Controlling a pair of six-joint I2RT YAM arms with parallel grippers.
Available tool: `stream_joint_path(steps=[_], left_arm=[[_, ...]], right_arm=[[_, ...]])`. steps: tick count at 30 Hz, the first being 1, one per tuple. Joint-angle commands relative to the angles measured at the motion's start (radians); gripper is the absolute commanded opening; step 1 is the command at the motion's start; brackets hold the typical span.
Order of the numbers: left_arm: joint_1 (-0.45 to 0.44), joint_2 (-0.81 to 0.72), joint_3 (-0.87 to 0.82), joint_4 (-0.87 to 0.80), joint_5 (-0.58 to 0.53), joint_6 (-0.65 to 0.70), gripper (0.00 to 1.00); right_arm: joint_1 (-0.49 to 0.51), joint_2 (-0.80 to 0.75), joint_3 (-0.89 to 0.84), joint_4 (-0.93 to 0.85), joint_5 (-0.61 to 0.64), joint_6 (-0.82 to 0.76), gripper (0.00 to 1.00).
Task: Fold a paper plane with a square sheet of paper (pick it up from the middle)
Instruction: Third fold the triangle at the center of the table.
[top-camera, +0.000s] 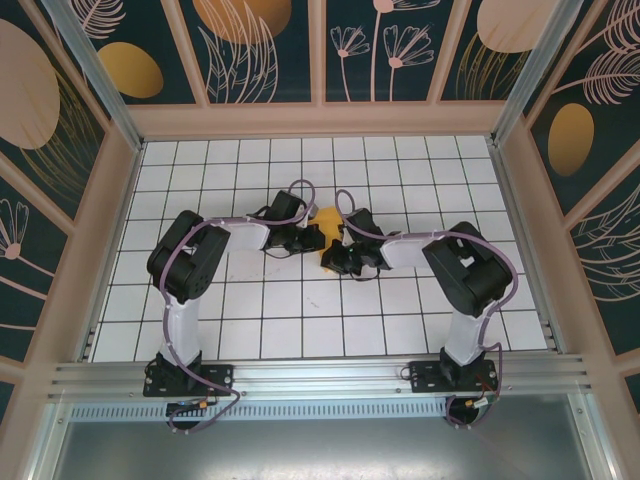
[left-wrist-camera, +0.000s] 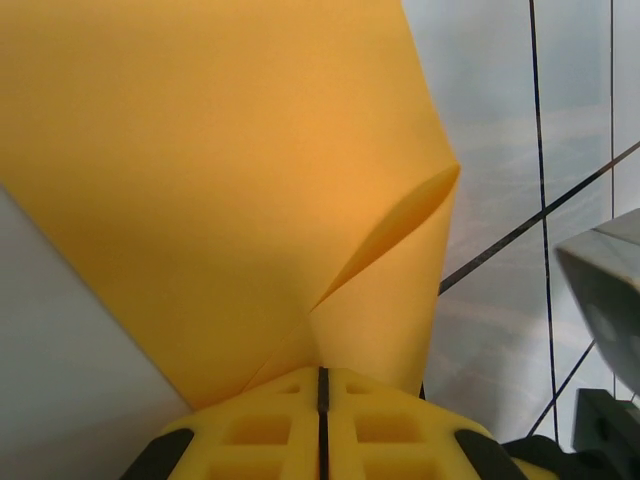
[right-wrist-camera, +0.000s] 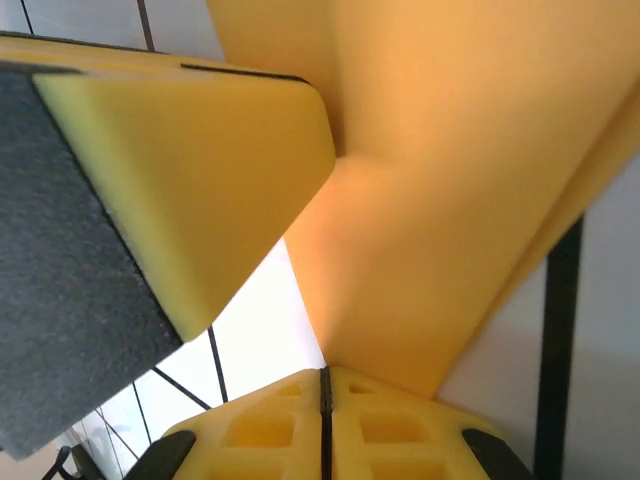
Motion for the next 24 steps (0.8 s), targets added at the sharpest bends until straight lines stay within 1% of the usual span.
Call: stream_joint_path(steps=[1, 4, 10, 13, 18, 20, 24], left_arm=[[0.006, 0.044, 0.008, -0.052, -0.087, 0.03, 0.11], [0.005, 0.045, 0.008, -0.052, -0.087, 0.03, 0.11], [0.005, 0.044, -0.003, -0.046, -0.083, 0.026, 0.1], [0.006, 0.044, -0.005, -0.045, -0.079, 0.028, 0.1], [0.006, 0.04, -0.003, -0.045, -0.075, 0.03, 0.1], [0.005, 0.042, -0.003, -0.045, -0.072, 0.033, 0.1], [0.006, 0.04, -0.003, -0.049, -0.068, 0.036, 0.1]], right_arm=[[0.017, 0.032, 0.004, -0.094, 0.047, -0.016, 0.11], [0.024, 0.019, 0.012, -0.126, 0.078, -0.029, 0.11], [0.045, -0.057, 0.032, -0.111, 0.049, -0.041, 0.12], [0.045, -0.028, 0.023, -0.105, 0.052, -0.037, 0.11], [0.039, 0.027, 0.001, -0.123, 0.1, -0.032, 0.11], [0.03, 0.02, -0.004, -0.111, 0.071, -0.03, 0.1], [0.004, -0.076, 0.001, -0.046, -0.007, -0.027, 0.11]])
